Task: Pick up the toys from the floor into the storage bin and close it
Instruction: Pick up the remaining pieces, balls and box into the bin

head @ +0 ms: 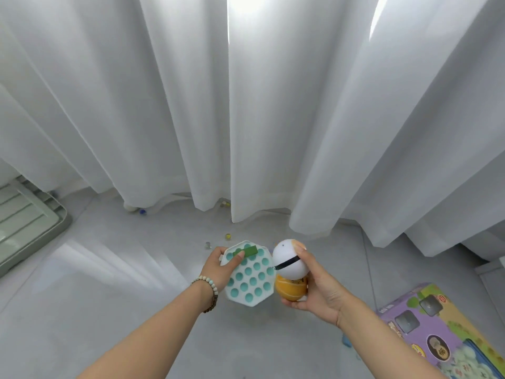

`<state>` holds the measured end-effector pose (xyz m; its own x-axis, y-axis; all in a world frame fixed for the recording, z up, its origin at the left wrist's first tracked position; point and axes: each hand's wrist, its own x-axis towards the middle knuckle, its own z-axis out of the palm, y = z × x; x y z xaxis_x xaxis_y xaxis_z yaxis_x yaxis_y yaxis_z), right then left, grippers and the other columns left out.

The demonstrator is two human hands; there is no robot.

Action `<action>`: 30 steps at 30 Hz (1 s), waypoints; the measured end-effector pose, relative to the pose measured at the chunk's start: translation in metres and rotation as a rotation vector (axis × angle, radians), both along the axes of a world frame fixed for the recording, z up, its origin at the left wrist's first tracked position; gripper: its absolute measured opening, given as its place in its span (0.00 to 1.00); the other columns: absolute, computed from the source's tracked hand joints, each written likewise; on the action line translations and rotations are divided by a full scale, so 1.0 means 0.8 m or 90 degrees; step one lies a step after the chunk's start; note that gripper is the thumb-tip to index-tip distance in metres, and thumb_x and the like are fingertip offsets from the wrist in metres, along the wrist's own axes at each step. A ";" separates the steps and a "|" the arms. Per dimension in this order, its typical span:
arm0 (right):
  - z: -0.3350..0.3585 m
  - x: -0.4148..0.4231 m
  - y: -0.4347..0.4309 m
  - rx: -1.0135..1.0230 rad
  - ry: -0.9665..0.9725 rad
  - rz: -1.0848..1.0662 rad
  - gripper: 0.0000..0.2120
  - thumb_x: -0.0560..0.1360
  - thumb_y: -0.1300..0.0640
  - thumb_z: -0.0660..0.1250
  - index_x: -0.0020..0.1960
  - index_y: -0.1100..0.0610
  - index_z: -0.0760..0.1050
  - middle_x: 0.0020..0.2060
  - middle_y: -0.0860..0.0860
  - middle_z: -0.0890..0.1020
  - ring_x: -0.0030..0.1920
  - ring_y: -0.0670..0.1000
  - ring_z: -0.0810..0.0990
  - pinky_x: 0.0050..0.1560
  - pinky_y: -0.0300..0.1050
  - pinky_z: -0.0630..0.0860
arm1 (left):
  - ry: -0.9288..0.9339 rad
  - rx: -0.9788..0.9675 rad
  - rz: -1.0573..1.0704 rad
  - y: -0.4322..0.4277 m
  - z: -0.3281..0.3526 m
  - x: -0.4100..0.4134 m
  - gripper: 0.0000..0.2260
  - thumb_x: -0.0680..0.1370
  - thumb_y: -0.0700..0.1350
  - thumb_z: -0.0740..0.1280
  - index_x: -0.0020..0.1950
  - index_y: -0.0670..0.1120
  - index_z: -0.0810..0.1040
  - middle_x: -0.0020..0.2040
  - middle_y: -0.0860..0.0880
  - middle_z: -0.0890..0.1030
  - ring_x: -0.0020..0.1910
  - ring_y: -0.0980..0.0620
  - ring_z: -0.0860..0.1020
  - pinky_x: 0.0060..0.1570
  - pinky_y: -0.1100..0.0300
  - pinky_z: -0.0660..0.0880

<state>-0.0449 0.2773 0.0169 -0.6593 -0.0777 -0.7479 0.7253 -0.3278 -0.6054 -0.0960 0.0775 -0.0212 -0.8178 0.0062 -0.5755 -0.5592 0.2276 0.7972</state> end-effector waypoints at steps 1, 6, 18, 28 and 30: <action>0.015 -0.001 0.003 0.011 0.011 -0.007 0.36 0.55 0.35 0.75 0.58 0.52 0.76 0.50 0.54 0.82 0.47 0.55 0.80 0.50 0.54 0.77 | 0.016 0.004 0.009 -0.007 0.019 -0.002 0.13 0.76 0.51 0.67 0.54 0.45 0.70 0.49 0.45 0.80 0.42 0.50 0.79 0.34 0.62 0.74; 0.131 -0.002 -0.018 0.055 0.080 0.017 0.37 0.56 0.36 0.74 0.58 0.56 0.76 0.37 0.54 0.83 0.39 0.53 0.80 0.48 0.51 0.76 | 0.099 0.024 0.062 -0.081 0.148 -0.001 0.13 0.75 0.52 0.67 0.55 0.46 0.71 0.49 0.48 0.80 0.45 0.50 0.80 0.39 0.59 0.76; 0.347 0.109 -0.356 0.076 0.214 0.319 0.43 0.50 0.31 0.73 0.59 0.52 0.76 0.43 0.51 0.77 0.41 0.51 0.77 0.45 0.48 0.78 | 0.164 -0.005 0.279 -0.424 0.358 0.238 0.09 0.77 0.51 0.66 0.49 0.46 0.75 0.44 0.49 0.81 0.40 0.53 0.80 0.35 0.63 0.75; 0.271 0.220 -0.690 0.046 0.037 0.603 0.46 0.51 0.30 0.76 0.58 0.60 0.72 0.33 0.52 0.73 0.32 0.49 0.70 0.37 0.42 0.71 | 0.027 0.061 0.580 -0.685 0.245 0.460 0.19 0.75 0.50 0.69 0.57 0.37 0.73 0.52 0.38 0.81 0.50 0.40 0.81 0.53 0.42 0.77; 0.261 0.231 -0.730 0.037 0.002 0.676 0.42 0.51 0.30 0.75 0.51 0.60 0.71 0.27 0.50 0.63 0.27 0.47 0.61 0.31 0.39 0.64 | 0.013 0.085 0.629 -0.702 0.242 0.477 0.17 0.76 0.48 0.68 0.56 0.36 0.72 0.49 0.39 0.81 0.47 0.40 0.81 0.50 0.45 0.79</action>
<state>0.1399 -0.3064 0.2254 -0.2768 -0.5784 -0.7674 0.6206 0.5021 -0.6023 0.2856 -0.4844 0.1727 -0.4999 -0.6193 -0.6054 -0.4348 -0.4250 0.7939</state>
